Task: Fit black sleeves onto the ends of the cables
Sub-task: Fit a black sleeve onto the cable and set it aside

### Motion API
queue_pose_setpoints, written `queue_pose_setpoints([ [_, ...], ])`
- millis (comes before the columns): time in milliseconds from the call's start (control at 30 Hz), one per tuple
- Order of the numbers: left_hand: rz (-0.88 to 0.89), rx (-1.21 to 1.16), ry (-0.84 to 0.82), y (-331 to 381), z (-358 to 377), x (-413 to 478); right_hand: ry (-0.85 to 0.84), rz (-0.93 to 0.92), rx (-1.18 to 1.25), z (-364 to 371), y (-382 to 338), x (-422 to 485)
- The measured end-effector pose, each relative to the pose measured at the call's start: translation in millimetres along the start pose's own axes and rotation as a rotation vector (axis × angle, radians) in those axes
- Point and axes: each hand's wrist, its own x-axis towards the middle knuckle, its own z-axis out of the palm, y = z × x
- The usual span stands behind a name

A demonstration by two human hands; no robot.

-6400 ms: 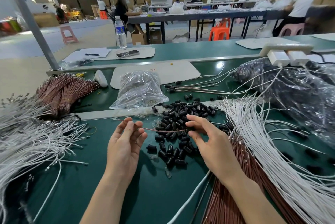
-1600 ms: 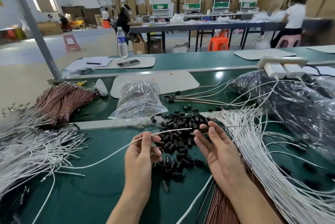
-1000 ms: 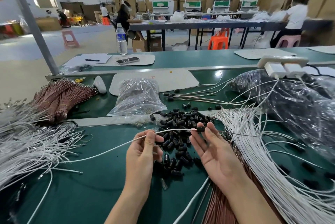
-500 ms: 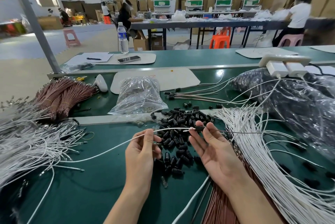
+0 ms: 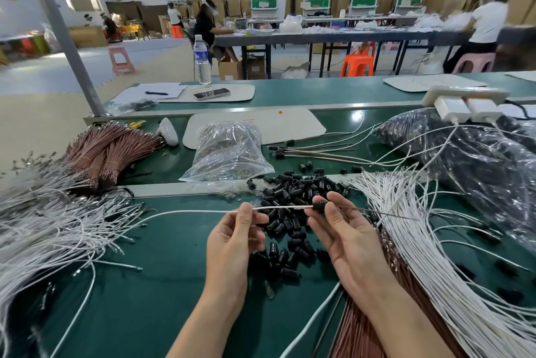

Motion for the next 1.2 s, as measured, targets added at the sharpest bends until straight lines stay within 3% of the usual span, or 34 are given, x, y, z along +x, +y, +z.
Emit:
queue_pose_setpoints([
  [333,-0.014,-0.015,0.027,2,0,-1,-0.027,0.032,-0.074,5,2,-3],
  [600,0.057,0.171,-0.119,0,7,-10,-0.124,0.041,-0.262,10,10,-9],
  [867,0.086,0.283,-0.260,-2,8,-16,-0.143,-0.066,-0.559,14,11,-15],
  [1200,0.066,0.211,-0.161,-2,6,-11,-0.086,-0.071,-0.545,10,10,-13],
])
